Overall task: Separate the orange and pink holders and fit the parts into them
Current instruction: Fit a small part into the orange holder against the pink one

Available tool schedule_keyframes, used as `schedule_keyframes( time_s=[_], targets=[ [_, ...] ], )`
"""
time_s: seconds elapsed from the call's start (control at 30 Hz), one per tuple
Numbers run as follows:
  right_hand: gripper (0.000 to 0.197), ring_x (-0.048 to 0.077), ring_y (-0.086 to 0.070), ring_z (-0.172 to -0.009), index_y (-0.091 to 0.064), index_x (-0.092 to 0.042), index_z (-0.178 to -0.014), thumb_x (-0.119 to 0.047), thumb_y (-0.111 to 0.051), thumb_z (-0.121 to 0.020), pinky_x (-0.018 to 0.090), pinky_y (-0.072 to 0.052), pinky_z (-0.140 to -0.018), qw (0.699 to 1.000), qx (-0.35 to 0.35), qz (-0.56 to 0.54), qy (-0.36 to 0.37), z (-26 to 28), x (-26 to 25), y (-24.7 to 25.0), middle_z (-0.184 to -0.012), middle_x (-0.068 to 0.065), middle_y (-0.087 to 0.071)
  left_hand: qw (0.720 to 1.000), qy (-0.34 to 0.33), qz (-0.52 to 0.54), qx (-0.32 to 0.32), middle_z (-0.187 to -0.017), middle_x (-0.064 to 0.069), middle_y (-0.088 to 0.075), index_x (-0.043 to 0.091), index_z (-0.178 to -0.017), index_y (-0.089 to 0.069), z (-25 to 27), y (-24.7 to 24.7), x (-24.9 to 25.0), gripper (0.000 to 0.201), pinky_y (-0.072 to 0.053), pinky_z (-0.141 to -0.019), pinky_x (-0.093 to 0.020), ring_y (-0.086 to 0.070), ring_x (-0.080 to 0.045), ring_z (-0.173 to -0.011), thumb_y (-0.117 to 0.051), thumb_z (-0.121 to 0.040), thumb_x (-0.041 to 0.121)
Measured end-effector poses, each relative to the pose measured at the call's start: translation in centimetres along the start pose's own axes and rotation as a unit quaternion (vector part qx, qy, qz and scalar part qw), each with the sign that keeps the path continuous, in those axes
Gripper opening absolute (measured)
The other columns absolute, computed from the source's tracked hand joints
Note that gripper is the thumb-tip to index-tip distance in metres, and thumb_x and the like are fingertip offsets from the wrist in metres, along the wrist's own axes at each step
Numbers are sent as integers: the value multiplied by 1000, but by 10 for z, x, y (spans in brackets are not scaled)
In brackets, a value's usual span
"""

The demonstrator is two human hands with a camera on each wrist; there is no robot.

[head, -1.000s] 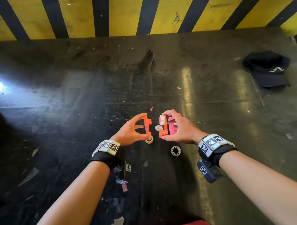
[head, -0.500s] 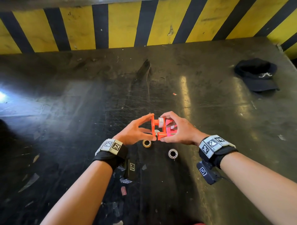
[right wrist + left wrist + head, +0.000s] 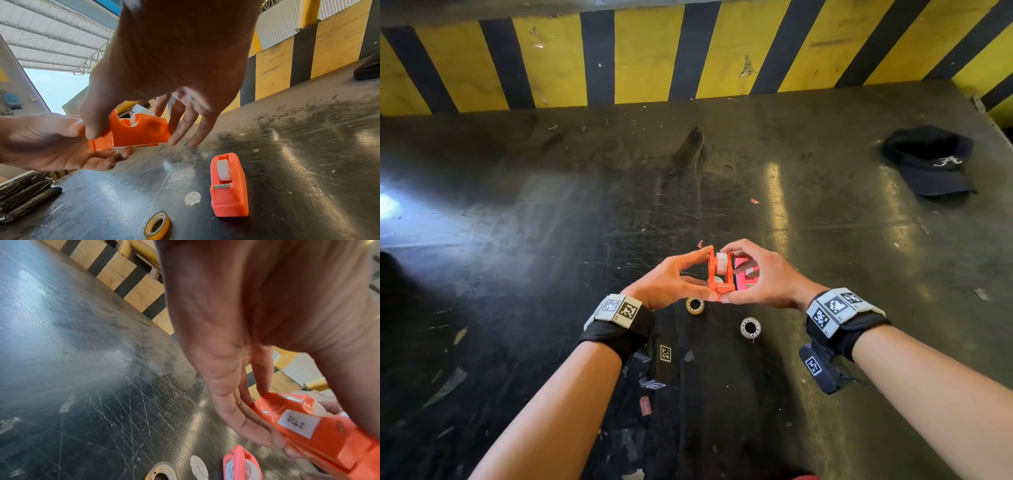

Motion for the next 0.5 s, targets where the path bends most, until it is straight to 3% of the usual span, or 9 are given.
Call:
schedule_keyframes(
  time_s=[0.1,0.23,0.37,0.5],
  targets=[
    [79,5,-65,-108,-50,-42,-130,-41,-96,-65,37,-57,-96,1000,-1,4,2,1,-2,-1,-124,-18,-60,1000,10,-12,-5,-163,3,-39,30,-162,-26,1,0,2,100,-40,-119,-54,-73,-15,-115,-84,-83,9],
    [79,5,-65,-109,-52,-40,-130,-41,-96,-65,33,-56,-95,1000,1,2,3,0,-3,-1,-124,-17,-62,1000,9,-22,-4,-141,19,-50,31,-162,-24,1,0,4,102,-45,-115,-48,-73,-15,-115,-84,-83,10],
    [78,1,-64,-109,-53,-39,-130,-41,-97,-65,26,-54,-93,1000,0,-1,2,0,-4,-2,-120,-20,-62,997,4,-77,23,-159,3,-34,33,-161,-29,-2,4,2,103,-55,-106,-43,-61,-18,-126,-89,-78,21],
    [81,-3,-63,-106,-53,-37,-131,-38,-97,-64,22,-54,-90,1000,14,1,4,0,-4,-4,-117,-22,-63,998,-30,-41,47,-153,2,-44,31,-159,-33,-2,4,6,94,-61,-97,-42,-72,-20,-113,-87,-82,22]
  ],
)
Point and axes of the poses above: each hand's wrist, its own z-axis away from the middle knuckle, its own y-axis out of the back of the hand, x = y × z, the point moved 1 cm from there along -z, towards the middle knuckle
